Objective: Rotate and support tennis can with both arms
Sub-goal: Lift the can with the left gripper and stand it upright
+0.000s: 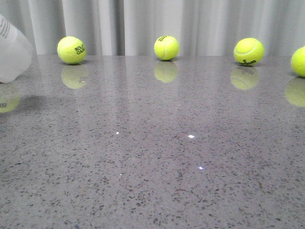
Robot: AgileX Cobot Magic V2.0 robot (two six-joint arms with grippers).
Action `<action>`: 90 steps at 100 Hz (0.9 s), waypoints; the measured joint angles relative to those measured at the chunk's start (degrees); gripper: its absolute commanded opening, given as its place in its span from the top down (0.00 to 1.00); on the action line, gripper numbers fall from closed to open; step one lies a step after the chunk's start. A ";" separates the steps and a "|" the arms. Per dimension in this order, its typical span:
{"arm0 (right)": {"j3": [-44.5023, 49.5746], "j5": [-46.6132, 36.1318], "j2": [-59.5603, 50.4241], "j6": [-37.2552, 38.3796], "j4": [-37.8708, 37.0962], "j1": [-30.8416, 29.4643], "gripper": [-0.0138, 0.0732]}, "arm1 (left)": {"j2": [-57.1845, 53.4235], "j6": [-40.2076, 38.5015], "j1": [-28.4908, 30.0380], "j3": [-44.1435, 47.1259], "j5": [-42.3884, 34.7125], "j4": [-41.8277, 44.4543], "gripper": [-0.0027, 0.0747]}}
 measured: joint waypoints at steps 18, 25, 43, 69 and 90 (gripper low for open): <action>0.00 0.00 0.00 0.00 0.00 0.00 0.92 | 0.60 -0.21 -0.96 1.82 0.00 1.21 0.99; 0.00 0.00 0.00 0.00 0.00 0.00 0.92 | 1.11 -0.23 -1.69 3.20 0.00 1.35 0.99; 0.00 0.00 0.00 0.00 0.00 0.00 0.92 | 2.98 -0.43 -3.09 4.06 -0.78 0.99 0.91; 0.00 0.00 0.00 0.00 0.00 0.00 0.92 | 8.02 -0.65 -3.42 3.39 -0.57 -2.07 0.40; 0.00 0.00 0.00 0.00 0.00 0.00 0.92 | 15.15 -0.65 -3.44 -2.50 -0.57 -4.21 0.34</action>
